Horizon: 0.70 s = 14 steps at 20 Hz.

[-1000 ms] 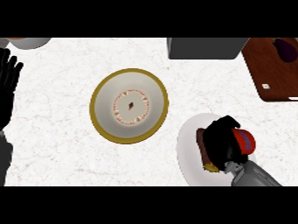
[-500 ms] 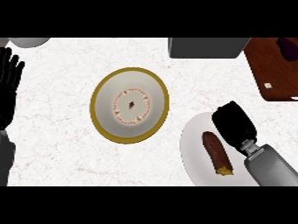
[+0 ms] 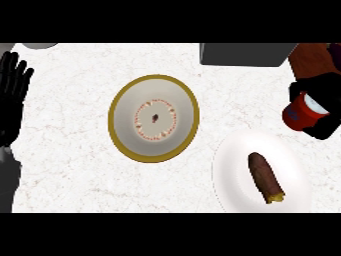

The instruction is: Pick the can from the plate and place it in the bowl

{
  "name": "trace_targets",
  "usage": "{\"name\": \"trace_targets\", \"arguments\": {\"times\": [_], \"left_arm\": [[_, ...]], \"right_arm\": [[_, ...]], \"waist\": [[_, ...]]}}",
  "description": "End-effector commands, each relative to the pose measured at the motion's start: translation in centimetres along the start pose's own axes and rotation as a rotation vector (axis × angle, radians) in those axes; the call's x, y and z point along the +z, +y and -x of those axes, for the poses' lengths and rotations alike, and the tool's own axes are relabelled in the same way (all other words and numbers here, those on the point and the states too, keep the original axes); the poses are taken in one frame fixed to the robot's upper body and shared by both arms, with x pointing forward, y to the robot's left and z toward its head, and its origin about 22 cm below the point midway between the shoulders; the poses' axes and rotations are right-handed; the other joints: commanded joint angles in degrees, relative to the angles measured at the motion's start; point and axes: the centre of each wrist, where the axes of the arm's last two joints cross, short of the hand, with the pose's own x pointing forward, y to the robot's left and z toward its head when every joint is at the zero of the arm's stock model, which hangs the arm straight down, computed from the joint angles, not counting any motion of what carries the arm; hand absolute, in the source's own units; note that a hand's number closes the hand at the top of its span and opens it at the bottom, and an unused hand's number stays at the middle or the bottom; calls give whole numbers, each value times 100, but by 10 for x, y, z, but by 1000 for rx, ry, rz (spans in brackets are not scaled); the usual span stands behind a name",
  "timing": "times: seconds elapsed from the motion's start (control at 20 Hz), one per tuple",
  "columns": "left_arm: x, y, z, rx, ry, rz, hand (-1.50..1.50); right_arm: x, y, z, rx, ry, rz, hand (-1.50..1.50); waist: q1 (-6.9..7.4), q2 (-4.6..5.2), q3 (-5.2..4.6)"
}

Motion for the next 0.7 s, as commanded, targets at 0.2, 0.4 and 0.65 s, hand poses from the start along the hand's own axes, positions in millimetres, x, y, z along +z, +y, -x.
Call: {"name": "trace_targets", "arguments": {"times": [0.2, 0.4, 0.65], "left_arm": [[1, -12, 9, -5, 1, 1, 0], [0, -11, 4, -10, 20, 14, 0], [1, 5, 2, -12, 19, -1, 0]], "right_arm": [[15, -63, 91, -257, -183, 205, 150], [5, -90, 93, -290, -295, 312, 150], [-10, -126, 84, -452, -448, 318, 150]], "waist": [[84, -32, -24], [-6, -103, -33], [-66, -130, -41]]}}
